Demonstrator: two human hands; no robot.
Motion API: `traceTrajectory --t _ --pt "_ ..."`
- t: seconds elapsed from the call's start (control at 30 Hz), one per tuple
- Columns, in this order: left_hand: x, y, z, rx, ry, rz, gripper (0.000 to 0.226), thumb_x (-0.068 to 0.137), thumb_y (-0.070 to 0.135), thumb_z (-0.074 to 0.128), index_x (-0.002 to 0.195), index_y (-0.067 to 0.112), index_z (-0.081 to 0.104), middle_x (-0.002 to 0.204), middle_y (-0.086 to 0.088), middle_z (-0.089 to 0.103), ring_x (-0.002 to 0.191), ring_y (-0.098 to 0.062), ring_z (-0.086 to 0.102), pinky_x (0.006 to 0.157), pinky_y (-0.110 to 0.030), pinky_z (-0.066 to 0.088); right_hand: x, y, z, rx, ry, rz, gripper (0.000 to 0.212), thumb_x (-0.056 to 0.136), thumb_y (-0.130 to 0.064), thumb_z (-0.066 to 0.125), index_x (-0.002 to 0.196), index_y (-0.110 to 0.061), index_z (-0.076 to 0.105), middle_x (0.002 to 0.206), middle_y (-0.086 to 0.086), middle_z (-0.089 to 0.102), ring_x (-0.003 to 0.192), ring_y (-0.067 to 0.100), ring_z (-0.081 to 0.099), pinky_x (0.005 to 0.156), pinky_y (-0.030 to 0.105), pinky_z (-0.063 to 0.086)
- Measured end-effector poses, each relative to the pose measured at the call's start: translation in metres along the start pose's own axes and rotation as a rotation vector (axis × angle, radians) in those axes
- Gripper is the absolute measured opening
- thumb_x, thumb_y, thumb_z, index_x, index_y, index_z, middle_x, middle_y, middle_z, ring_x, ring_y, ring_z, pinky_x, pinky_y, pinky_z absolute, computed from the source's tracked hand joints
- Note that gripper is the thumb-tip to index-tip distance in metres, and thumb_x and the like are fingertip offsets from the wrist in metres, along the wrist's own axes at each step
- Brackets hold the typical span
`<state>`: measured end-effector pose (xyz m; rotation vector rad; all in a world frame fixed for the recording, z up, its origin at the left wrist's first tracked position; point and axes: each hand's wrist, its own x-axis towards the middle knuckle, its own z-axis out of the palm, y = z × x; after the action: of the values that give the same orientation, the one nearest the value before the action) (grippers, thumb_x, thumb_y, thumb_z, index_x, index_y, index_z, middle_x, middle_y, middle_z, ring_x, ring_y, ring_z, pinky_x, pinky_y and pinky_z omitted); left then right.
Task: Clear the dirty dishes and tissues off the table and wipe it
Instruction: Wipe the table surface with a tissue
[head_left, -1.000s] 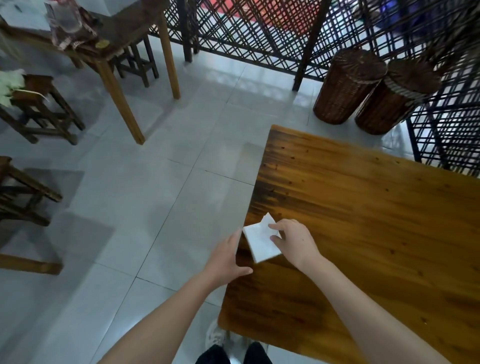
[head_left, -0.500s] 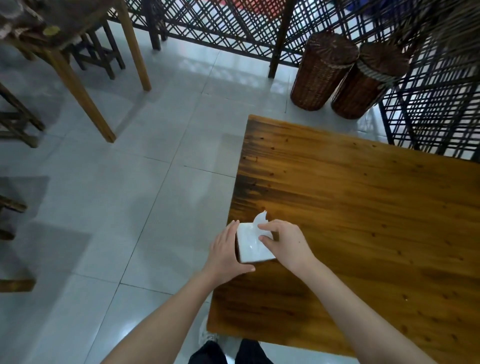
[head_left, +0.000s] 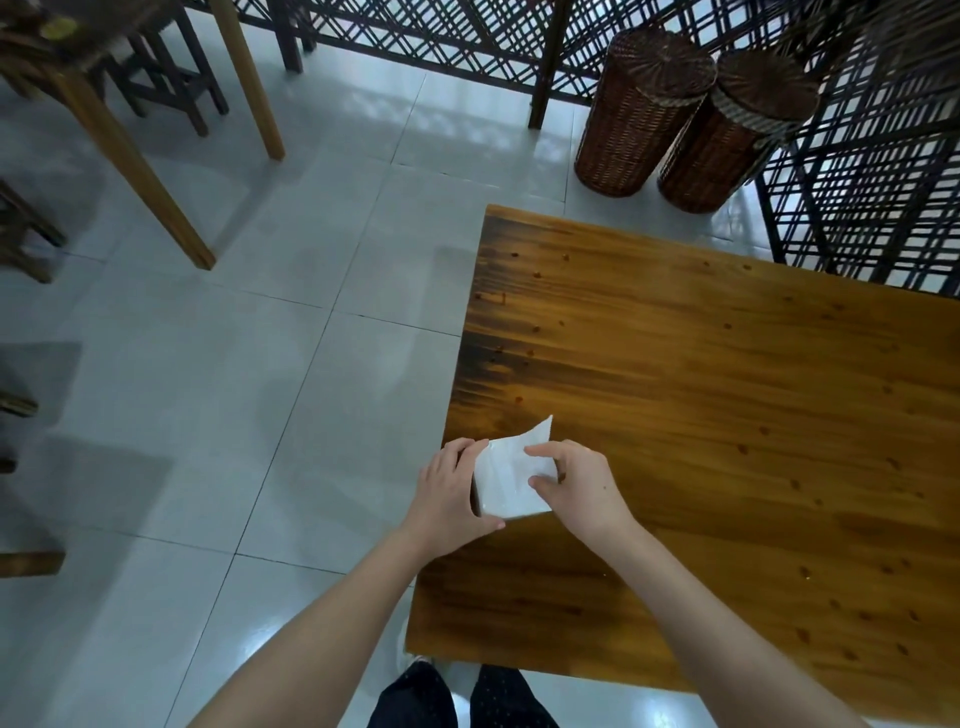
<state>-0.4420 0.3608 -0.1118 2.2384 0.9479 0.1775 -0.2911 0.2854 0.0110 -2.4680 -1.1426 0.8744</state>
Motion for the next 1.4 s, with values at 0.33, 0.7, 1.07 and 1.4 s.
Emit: traceTrajectory --t 0.33,0.7,1.07,1.4 --pt "0.003 0.001 -0.001 0.004 -0.037 0.000 0.094 0.067 0.056 0.076 0.141 0.027 0.027 0.150 0.008 0.029 0.139 -0.014 0.027 0.115 -0.040 0.026 -0.005 0.001 -0.009 0.000 0.017 0.010 0.035 0.093 -0.013 0.059 0.126 -0.024 0.060 0.134 0.000 0.055 0.117 0.013 0.054 0.065 -0.004 0.032" --pt "0.013 0.000 -0.020 0.052 0.005 -0.162 0.092 0.066 0.061 0.075 0.139 0.031 0.026 0.145 0.006 0.033 0.131 -0.017 0.036 0.110 -0.040 0.031 -0.032 0.016 -0.056 0.089 0.177 -0.029 0.034 0.089 -0.014 0.064 0.122 -0.023 0.064 0.124 -0.003 0.063 0.116 0.015 0.056 0.102 0.031 0.046" --pt "-0.004 0.001 -0.030 0.092 -0.084 -0.126 0.103 0.068 0.053 0.079 0.147 0.029 0.017 0.160 0.001 0.009 0.145 -0.023 0.017 0.118 -0.047 0.022 -0.070 0.084 -0.033 0.185 0.096 0.147 0.036 0.091 -0.012 0.062 0.126 -0.021 0.061 0.129 -0.002 0.060 0.122 0.014 0.053 0.101 0.028 0.042" --pt "-0.054 0.010 -0.041 0.097 -0.111 -0.110 0.092 0.077 0.049 0.075 0.149 0.029 0.021 0.161 -0.001 0.008 0.148 -0.021 0.010 0.119 -0.041 0.015 -0.082 0.099 -0.010 0.090 0.073 0.141 0.042 0.089 -0.001 0.057 0.129 -0.015 0.058 0.130 0.004 0.057 0.117 0.018 0.054 0.098 0.025 0.043"
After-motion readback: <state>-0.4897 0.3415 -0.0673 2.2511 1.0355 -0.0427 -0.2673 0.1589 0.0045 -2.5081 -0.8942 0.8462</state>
